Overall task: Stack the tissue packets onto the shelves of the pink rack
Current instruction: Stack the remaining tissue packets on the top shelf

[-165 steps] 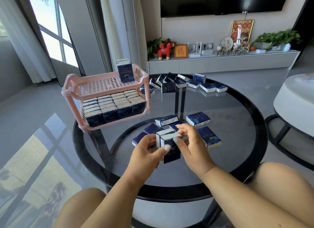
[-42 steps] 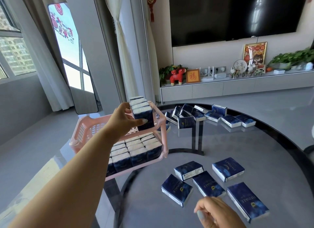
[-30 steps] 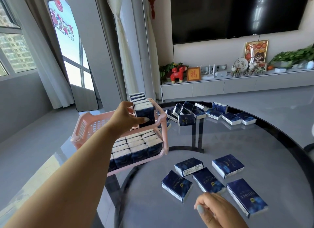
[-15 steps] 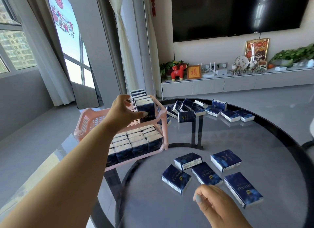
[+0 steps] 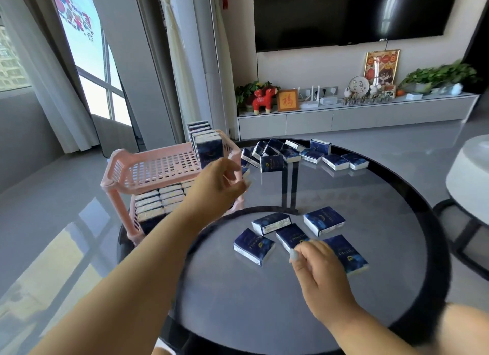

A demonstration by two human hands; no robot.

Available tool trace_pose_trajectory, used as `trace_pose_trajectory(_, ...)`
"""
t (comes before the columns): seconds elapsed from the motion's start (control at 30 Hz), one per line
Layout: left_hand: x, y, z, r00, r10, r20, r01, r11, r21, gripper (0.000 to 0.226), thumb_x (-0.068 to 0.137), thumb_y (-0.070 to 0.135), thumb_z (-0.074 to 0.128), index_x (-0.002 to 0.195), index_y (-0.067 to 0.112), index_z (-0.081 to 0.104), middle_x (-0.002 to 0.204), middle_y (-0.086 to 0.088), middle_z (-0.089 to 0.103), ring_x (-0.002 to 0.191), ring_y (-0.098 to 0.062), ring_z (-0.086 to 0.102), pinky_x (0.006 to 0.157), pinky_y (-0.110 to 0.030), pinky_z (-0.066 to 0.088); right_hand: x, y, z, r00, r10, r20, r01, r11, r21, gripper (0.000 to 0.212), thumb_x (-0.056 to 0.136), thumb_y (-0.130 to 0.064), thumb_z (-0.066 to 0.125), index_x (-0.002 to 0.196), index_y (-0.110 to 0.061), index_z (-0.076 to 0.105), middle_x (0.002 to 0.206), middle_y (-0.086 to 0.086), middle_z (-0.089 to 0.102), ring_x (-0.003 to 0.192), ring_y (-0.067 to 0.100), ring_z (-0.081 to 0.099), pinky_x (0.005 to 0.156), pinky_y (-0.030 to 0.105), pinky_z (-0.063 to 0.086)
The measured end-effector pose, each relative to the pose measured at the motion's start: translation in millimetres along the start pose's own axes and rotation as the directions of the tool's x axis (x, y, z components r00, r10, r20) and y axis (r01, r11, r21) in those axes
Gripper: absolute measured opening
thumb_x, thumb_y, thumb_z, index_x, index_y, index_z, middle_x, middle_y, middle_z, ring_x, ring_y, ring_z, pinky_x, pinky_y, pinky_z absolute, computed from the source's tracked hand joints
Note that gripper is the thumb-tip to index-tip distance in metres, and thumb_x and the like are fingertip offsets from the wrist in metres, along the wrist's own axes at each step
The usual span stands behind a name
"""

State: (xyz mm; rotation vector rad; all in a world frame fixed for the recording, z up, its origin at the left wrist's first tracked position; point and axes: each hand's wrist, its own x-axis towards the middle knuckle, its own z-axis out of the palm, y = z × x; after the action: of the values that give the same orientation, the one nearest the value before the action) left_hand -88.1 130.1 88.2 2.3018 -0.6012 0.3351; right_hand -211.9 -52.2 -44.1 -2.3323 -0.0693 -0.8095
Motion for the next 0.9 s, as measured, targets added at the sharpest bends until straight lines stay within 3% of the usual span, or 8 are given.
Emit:
trace_pose_trajectory(0.13,-16,-8,44,0.971,-0.063,0.231,0.039,0.993,0.109,0.041,0.089,0.045,0.062,0.122,0.022,0.054,0.122,-0.001,0.052,0.108,-0.016,0.055,0.089,-0.025,0.045,2,4,4,0.992,0.082,-0.098,-0.095,0.985,-0.141,0.034,0.090,-0.046,0.035,0.085,-0.021,0.057,0.090,-0.009,0.054,0.088,0.011,0.044,0.078,0.027,0.039)
trace_pose_trajectory(0.23,-26,-13,76,0.935,-0.104,0.338,0.062,0.989,0.133,0.048,0.093,0.040,0.059,0.137,0.027,0.046,0.137,-0.002,0.043,0.128,-0.024,0.043,0.109,-0.037,0.038,2,6,11,0.992,0.117,-0.049,-0.125,0.965,-0.229,0.047,0.090,-0.050,0.031,0.105,-0.018,0.062,0.118,0.002,0.057,0.112,0.021,0.048,0.091,0.038,0.041)
trace_pose_trajectory(0.3,-32,-19,94,0.919,-0.114,0.377,0.064,0.988,0.143,0.049,0.096,0.040,0.053,0.143,0.033,0.041,0.143,0.000,0.041,0.133,-0.026,0.037,0.113,-0.040,0.032,4,5,13,0.987,0.159,0.017,-0.151,0.960,-0.238,0.061,0.093,-0.058,0.021,0.111,-0.019,0.063,0.129,0.007,0.054,0.122,0.028,0.047,0.097,0.043,0.039)
trace_pose_trajectory(0.43,-46,-27,110,0.941,-0.126,0.314,0.052,0.971,0.233,0.048,0.098,0.043,0.043,0.145,0.036,0.037,0.145,0.006,0.043,0.134,-0.023,0.036,0.109,-0.037,0.035,4,2,14,0.981,0.146,0.124,-0.095,0.932,-0.351,0.070,0.095,-0.060,0.008,0.101,-0.022,0.067,0.124,0.009,0.060,0.115,0.034,0.055,0.094,0.049,0.042)
trace_pose_trajectory(0.53,-54,-28,111,0.966,-0.127,0.223,0.086,0.979,0.185,0.042,0.099,0.040,0.044,0.140,0.032,0.045,0.139,0.008,0.050,0.126,-0.021,0.045,0.101,-0.036,0.041,3,2,14,0.975,0.134,0.176,-0.054,0.915,-0.400,0.070,0.095,-0.059,0.005,0.094,-0.026,0.067,0.123,0.002,0.061,0.116,0.033,0.054,0.095,0.049,0.041)
trace_pose_trajectory(0.77,-77,-31,111,0.972,-0.224,0.074,0.227,0.974,-0.023,0.030,0.091,0.034,0.060,0.121,0.028,0.058,0.114,0.006,0.058,0.095,-0.016,0.058,0.078,-0.030,0.049,3,0,9,0.970,0.015,0.241,0.054,0.959,-0.278,0.075,0.091,-0.064,0.002,0.084,-0.025,0.065,0.122,-0.008,0.058,0.107,0.024,0.049,0.085,0.038,0.039)
trace_pose_trajectory(0.9,-92,-32,107,0.974,-0.228,0.008,0.228,0.972,-0.059,0.024,0.091,0.035,0.061,0.115,0.029,0.060,0.105,0.008,0.059,0.087,-0.010,0.057,0.073,-0.029,0.050,3,-3,5,0.947,0.004,0.320,0.081,0.964,-0.254,0.086,0.085,-0.070,-0.006,0.091,-0.025,0.067,0.129,-0.011,0.052,0.113,0.019,0.041,0.091,0.034,0.032)
